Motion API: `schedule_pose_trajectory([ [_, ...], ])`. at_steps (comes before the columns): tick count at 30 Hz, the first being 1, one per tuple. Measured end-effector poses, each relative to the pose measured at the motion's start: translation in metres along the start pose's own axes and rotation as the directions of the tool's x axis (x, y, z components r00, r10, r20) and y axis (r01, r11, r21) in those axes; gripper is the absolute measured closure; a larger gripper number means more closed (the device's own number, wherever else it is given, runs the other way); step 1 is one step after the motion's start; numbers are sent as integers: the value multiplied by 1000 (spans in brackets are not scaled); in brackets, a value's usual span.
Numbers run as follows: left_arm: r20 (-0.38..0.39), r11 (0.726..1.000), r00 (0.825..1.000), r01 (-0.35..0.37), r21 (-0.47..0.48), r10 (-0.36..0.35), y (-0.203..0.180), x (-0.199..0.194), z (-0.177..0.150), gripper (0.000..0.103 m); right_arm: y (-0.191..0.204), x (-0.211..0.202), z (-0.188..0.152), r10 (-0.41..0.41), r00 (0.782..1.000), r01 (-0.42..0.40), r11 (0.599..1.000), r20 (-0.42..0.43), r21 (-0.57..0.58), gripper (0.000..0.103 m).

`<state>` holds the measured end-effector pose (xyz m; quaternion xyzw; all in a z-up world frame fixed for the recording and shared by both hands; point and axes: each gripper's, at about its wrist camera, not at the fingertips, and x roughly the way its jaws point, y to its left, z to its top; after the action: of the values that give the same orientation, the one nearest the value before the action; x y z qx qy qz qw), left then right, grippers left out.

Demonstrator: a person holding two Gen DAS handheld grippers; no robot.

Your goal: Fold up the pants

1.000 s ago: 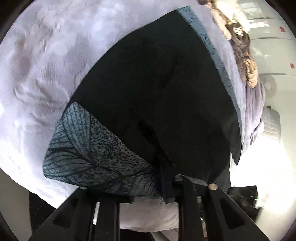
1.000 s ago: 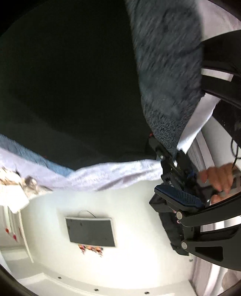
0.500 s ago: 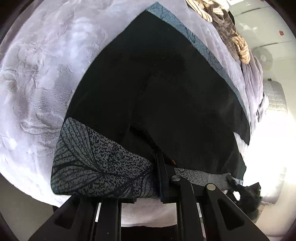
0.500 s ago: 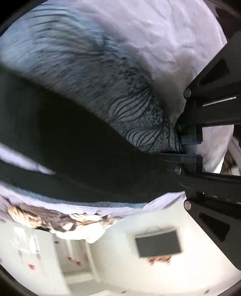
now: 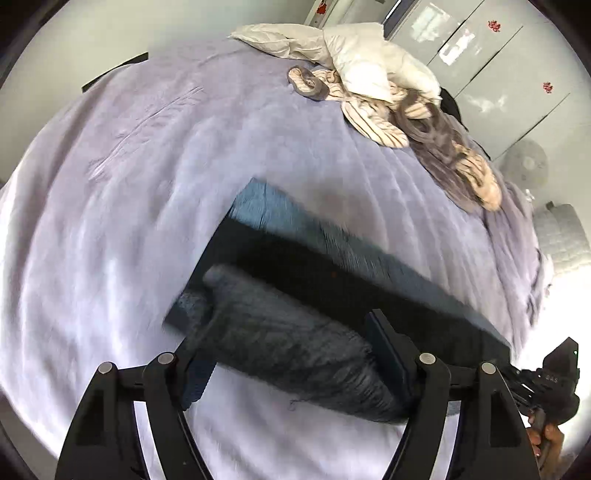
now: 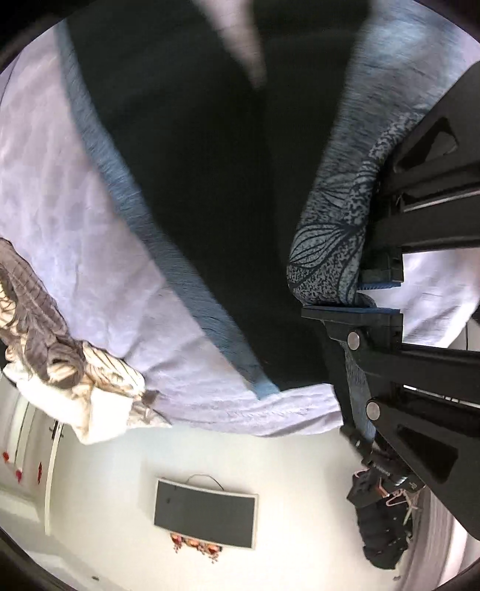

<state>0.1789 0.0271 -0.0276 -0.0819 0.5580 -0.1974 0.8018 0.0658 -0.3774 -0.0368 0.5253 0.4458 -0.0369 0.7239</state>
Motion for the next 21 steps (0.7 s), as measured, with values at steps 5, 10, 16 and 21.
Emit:
schedule_pose_trajectory([
  [5,7,991,991,-135,9,135,-6,83,40,20,-20,54,58,-38,997,37,999,-60,-17,91],
  [10,-23,971,972,-236,-41,235,-4,126,58,20,-45,111,87,-42,995,44,999,-93,19,46],
  [16,37,950,950,-310,28,309,-17,85,63,20,-24,98,89,38,996,-33,998,-87,52,20],
  [21,40,942,968,-250,222,247,-73,51,32,20,-27,27,68,47,999,-47,999,12,14,20],
])
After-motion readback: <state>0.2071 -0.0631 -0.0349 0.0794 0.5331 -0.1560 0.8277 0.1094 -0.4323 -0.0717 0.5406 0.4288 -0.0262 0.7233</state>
